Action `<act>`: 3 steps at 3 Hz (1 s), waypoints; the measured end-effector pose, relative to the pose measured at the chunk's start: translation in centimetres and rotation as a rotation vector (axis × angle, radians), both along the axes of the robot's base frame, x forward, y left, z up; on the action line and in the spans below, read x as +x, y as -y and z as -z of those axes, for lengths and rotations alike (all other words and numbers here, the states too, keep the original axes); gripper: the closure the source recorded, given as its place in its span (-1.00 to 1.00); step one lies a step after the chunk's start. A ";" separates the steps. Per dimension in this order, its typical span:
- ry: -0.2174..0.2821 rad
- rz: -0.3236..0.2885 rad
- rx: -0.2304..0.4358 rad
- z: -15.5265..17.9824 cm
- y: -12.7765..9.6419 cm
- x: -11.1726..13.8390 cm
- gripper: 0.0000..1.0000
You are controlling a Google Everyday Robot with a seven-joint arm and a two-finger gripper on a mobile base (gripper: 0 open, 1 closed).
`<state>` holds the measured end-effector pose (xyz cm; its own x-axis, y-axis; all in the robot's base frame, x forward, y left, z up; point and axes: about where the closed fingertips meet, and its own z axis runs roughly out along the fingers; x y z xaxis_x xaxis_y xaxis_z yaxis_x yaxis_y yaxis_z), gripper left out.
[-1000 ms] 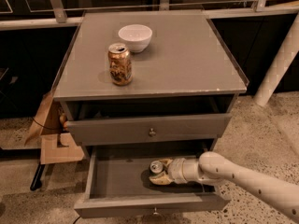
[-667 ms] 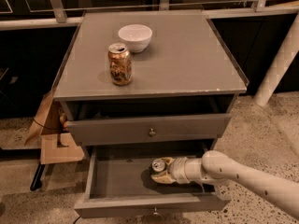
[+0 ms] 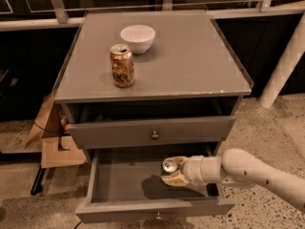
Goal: Pick green can from middle drawer and place on counter
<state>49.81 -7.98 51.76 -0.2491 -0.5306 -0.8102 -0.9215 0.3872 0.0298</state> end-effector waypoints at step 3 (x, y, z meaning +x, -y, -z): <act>0.049 0.038 0.018 -10.2 0.6 -0.8 1.00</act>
Offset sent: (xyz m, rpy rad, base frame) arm -0.0079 -0.0088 0.0587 0.0045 -0.0278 -0.0353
